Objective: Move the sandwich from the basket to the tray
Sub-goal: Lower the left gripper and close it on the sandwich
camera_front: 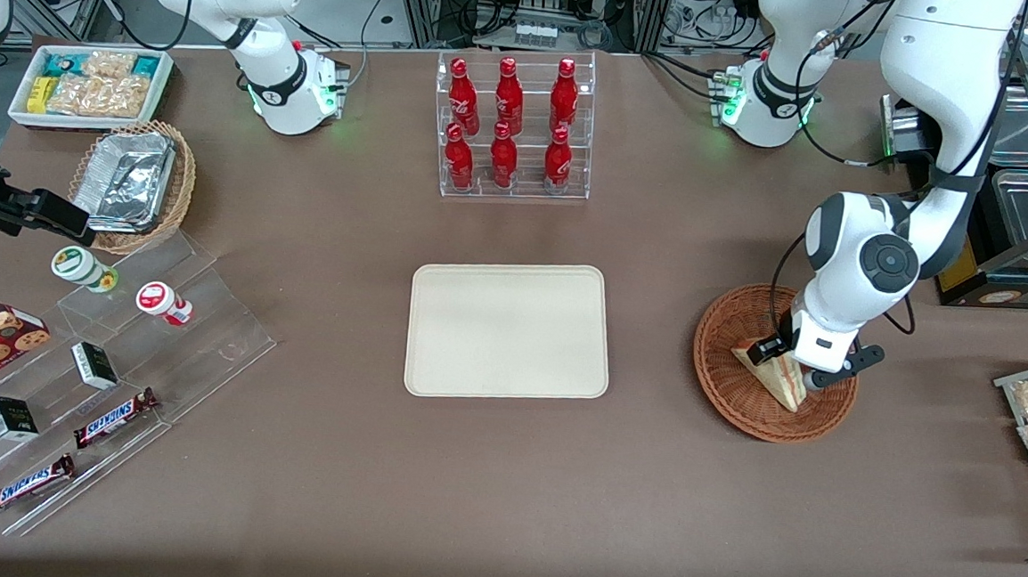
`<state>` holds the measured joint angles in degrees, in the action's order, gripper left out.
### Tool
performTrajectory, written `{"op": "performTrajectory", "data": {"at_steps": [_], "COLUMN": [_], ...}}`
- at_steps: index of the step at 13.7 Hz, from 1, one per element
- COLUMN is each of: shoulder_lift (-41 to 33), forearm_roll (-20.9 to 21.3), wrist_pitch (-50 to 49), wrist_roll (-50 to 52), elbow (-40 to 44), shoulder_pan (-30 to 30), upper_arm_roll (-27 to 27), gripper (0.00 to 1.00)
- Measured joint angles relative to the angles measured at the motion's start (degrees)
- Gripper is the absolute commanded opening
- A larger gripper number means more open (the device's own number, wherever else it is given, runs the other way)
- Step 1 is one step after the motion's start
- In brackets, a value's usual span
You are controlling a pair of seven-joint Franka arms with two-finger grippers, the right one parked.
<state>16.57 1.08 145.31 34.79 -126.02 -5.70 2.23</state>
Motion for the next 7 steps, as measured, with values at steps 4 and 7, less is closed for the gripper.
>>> {"op": "performTrajectory", "data": {"at_steps": [4,7], "shoulder_lift": [-0.71,-2.61], "forearm_roll": [0.02,0.05], "wrist_pitch": [-4.76,-17.40], "wrist_roll": [0.00,-0.06], "elbow": [3.99,11.84], "shoulder_pan": [0.00,-0.13], "upper_arm_roll": [-0.04,0.06], "gripper": [0.00,0.00]}}
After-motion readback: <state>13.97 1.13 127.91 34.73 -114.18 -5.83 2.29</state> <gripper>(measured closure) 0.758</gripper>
